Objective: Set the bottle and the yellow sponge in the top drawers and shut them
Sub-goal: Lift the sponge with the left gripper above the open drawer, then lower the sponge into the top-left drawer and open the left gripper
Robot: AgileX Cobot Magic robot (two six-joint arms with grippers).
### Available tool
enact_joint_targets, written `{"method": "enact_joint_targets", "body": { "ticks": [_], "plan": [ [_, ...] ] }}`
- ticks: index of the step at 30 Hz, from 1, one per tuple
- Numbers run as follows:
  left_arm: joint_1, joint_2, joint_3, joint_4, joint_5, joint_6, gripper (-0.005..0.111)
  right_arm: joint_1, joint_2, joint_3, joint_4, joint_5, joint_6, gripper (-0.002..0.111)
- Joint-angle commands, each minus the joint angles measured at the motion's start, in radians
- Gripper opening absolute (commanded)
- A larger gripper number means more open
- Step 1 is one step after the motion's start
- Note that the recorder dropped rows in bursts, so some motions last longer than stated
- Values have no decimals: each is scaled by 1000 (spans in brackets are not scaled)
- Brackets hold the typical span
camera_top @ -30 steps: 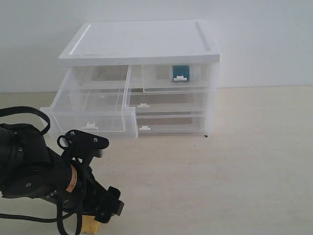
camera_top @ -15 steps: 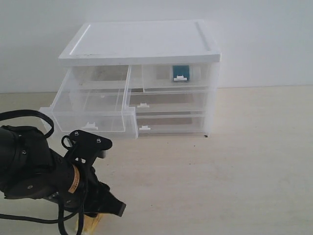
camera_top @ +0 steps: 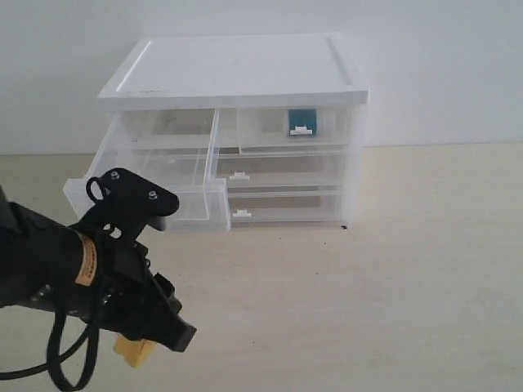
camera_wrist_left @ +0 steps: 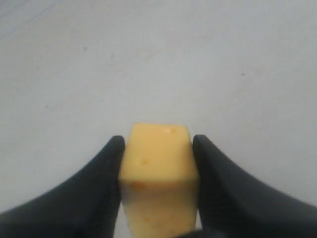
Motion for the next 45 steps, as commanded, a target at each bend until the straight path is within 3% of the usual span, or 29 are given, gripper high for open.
{"method": "enact_joint_targets", "body": {
  "ticks": [1,6,15,24,31,39,45],
  "plan": [
    [-10,-105,-51,-344,161,477,4,2,-5,5,-1,-8,-4,0],
    [-10,-142,-190,-492,371,754,4,2,-5,5,-1,-8,-4,0],
    [33,-142,-442,-471,552,1031,4,2,-5,5,-1,-8,-4,0],
    [187,-126,-567,-474,592,1478,4,2,-5,5,-1,-8,-4,0],
    [283,-13,-665,-529,594,1635,4,2,-5,5,-1,-8,-4,0],
    [330,153,-770,-593,585,1847,4,2,-5,5,-1,-8,-4,0],
    [371,264,-810,-629,526,1917,4,2,-5,5,-1,-8,-4,0]
  ]
}}
